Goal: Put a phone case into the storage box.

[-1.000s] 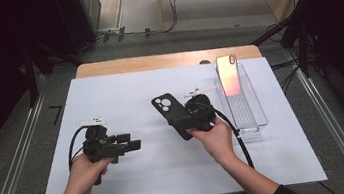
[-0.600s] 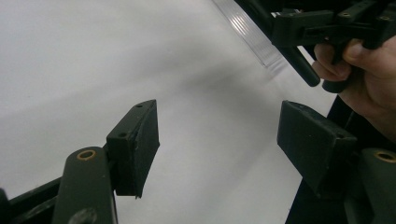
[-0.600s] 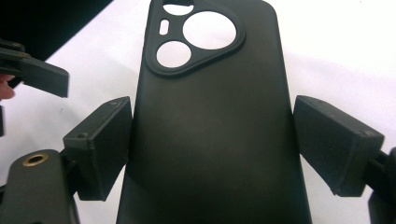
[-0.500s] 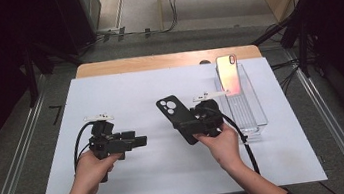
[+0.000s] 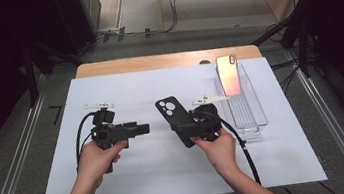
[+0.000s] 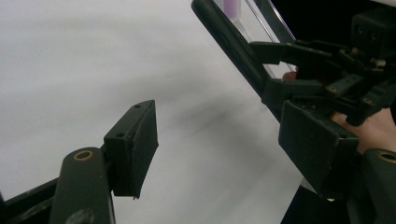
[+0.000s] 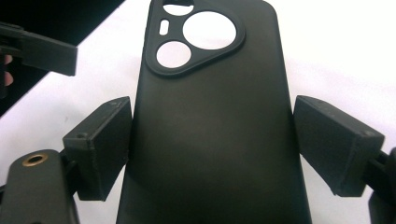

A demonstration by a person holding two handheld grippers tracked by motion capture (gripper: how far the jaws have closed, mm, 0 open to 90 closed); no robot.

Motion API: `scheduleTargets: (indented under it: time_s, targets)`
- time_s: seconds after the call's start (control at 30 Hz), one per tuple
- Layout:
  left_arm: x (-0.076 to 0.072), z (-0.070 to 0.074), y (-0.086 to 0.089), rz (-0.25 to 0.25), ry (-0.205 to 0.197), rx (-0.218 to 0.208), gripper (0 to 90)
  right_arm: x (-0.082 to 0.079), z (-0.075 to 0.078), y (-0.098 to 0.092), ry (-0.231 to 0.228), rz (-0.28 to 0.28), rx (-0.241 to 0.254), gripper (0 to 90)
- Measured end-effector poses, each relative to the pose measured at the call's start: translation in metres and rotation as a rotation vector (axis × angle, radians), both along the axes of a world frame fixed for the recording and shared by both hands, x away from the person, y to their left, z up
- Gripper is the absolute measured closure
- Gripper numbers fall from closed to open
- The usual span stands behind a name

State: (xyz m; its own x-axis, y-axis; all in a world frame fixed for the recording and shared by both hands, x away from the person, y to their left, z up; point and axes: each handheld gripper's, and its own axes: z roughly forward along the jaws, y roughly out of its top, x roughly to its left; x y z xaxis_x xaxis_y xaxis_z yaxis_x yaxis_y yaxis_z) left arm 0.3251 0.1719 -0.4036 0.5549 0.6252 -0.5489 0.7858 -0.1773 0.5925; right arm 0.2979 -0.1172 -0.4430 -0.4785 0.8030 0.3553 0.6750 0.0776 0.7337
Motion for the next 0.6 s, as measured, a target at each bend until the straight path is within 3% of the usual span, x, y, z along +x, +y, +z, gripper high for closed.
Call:
scheduleTargets:
  time_s: [0.07, 0.43, 0.53, 0.6]
  targets:
    - [0.002, 0.003, -0.003, 0.011, -0.016, 0.026, 28.7, -0.001, 0.0, 0.001, -0.004, -0.01, 0.007, 13.2]
    - [0.014, 0.01, -0.016, 0.018, -0.005, 0.017, 29.0, -0.005, -0.01, 0.012, 0.001, -0.034, 0.066, 13.2]
    - [0.019, 0.009, -0.016, 0.03, 0.007, 0.008, 29.0, -0.007, -0.012, 0.017, -0.013, -0.04, 0.054, 13.2]
    - [0.021, 0.009, -0.016, 0.045, 0.012, 0.016, 29.1, -0.009, -0.013, 0.019, -0.02, -0.051, 0.075, 13.2]
